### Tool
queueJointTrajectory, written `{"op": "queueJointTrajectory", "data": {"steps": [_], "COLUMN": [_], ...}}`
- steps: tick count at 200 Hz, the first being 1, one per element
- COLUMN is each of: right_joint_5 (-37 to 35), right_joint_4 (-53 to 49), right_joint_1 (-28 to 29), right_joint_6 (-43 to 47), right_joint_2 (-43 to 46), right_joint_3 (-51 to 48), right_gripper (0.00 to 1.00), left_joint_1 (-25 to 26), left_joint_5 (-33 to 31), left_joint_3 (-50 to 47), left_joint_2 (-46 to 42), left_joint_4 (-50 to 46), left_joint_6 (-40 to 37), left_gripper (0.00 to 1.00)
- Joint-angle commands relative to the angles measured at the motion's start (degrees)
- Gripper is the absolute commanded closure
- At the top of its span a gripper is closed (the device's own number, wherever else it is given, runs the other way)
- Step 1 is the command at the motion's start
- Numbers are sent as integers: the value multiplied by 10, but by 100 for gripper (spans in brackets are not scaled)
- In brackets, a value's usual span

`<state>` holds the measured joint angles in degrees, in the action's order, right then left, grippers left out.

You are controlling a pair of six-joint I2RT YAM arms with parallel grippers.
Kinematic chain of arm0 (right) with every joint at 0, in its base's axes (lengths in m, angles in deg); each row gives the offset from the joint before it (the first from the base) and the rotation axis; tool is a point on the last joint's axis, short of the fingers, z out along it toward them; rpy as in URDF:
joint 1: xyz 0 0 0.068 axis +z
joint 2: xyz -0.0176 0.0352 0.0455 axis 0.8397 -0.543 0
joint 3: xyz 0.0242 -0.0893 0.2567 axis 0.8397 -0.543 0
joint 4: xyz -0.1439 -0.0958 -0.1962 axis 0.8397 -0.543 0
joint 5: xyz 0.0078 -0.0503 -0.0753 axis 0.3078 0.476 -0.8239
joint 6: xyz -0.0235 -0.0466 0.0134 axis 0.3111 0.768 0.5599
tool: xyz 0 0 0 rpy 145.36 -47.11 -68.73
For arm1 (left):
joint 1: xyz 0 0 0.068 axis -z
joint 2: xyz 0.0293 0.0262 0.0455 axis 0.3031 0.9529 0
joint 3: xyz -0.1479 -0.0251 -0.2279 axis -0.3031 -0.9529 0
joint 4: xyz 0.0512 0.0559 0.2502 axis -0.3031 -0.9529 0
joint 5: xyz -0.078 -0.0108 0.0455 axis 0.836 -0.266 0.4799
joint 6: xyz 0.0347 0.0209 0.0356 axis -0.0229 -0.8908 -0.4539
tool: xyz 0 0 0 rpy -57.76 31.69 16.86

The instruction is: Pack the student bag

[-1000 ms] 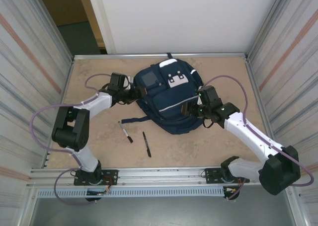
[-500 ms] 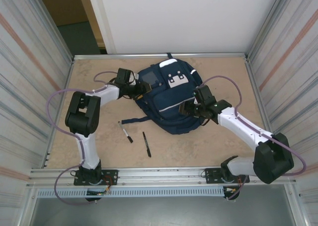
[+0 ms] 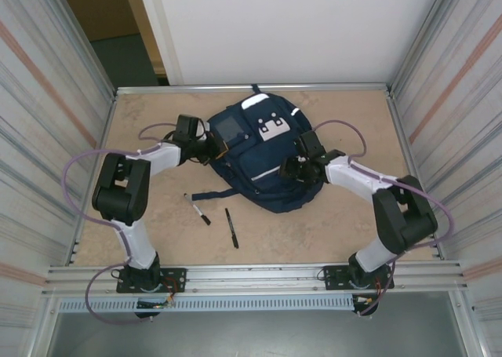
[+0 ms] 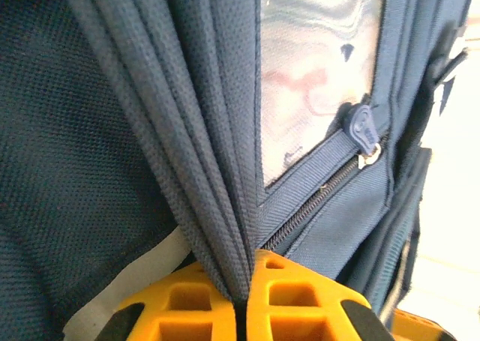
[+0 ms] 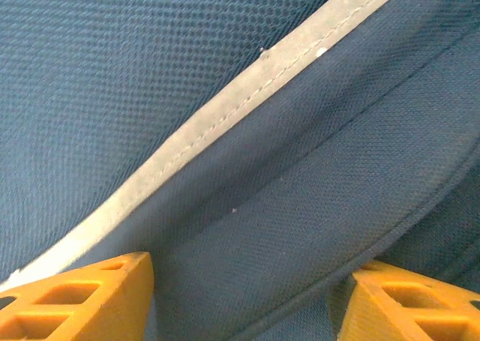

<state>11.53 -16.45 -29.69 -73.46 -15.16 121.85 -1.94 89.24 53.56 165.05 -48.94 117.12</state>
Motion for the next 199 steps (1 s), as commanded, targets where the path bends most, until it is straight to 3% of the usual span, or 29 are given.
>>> {"op": "queueJointTrajectory", "data": {"steps": [1, 57, 71, 114, 150, 180, 199], "right_joint_5": [-11, 47, 55, -24, -92, -92, -73], "right_joint_4": [70, 94, 89, 10, -69, -90, -86], "right_joint_1": [-19, -77, -83, -73, -2, 99, 157], "right_joint_6": [22, 4, -11, -21, -40, -56, -57], "right_joint_2": [-64, -234, -226, -116, 2, 57, 50], "right_joint_3": [61, 260, 282, 250, 160, 123, 129], "right_gripper": [40, 36, 35, 32, 32, 34, 38], "left_joint_1": [-2, 14, 22, 31, 35, 42, 47], "left_joint_5": [46, 6, -4, -53, -63, -93, -116], "left_joint_3": [-1, -17, -25, -67, -64, -78, -65], "left_joint_2": [-35, -76, -82, -102, -106, -134, -152], "left_joint_4": [3, 1, 11, 39, 28, -16, -98], "left_joint_6": [35, 121, 150, 233, 260, 317, 356], "left_gripper": [100, 100, 99, 100, 97, 98, 100]}}
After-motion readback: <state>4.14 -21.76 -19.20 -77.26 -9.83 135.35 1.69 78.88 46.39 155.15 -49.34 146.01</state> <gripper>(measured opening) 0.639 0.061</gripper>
